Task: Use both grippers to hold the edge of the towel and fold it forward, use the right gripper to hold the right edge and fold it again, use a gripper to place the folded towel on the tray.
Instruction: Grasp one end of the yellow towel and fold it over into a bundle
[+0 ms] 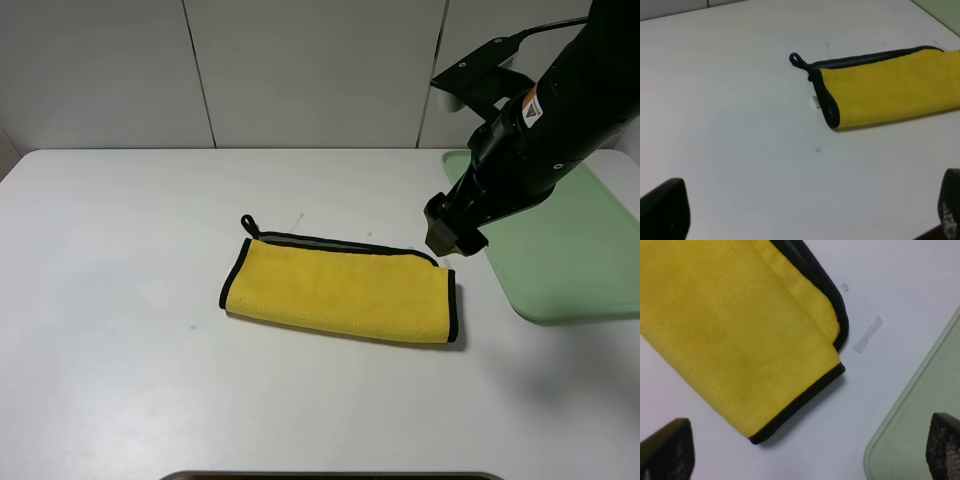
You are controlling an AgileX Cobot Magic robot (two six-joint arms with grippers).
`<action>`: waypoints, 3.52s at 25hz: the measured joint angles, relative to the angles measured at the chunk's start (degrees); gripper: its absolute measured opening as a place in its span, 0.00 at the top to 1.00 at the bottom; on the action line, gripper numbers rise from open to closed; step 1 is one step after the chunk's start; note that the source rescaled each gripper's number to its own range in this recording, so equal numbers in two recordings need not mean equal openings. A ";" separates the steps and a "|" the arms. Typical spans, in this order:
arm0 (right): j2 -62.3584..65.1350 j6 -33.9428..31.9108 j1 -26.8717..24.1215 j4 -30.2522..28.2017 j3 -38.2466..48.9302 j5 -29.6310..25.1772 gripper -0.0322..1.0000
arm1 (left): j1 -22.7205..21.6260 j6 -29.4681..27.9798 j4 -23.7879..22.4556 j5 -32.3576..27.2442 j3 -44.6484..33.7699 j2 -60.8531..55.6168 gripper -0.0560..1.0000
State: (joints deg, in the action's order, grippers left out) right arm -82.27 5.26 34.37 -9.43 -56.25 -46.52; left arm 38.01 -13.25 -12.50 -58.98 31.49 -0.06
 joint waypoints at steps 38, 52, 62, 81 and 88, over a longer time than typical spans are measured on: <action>0.00 -21.52 0.00 5.49 0.00 3.12 0.00 | -29.28 -1.05 1.94 -1.93 -3.01 -0.12 0.00; -12.27 -32.46 0.00 4.05 0.00 7.07 0.00 | -33.19 -1.07 1.88 -1.93 -3.01 -0.12 0.00; -20.29 -35.47 -0.18 3.49 0.00 10.11 0.00 | -33.19 -1.07 1.88 -1.93 -3.01 -0.12 0.00; -23.85 -34.01 -4.56 2.54 0.00 10.80 0.00 | -33.19 -1.07 1.78 -1.93 -3.01 -0.12 0.00; -25.76 -32.36 -5.69 2.79 0.00 12.38 0.00 | -33.19 -1.07 1.78 -1.93 -3.01 -0.12 0.00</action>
State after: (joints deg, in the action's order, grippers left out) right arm -108.04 -27.10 28.67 -6.64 -56.25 -34.14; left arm 4.82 -14.32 -10.72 -60.91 28.48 -0.18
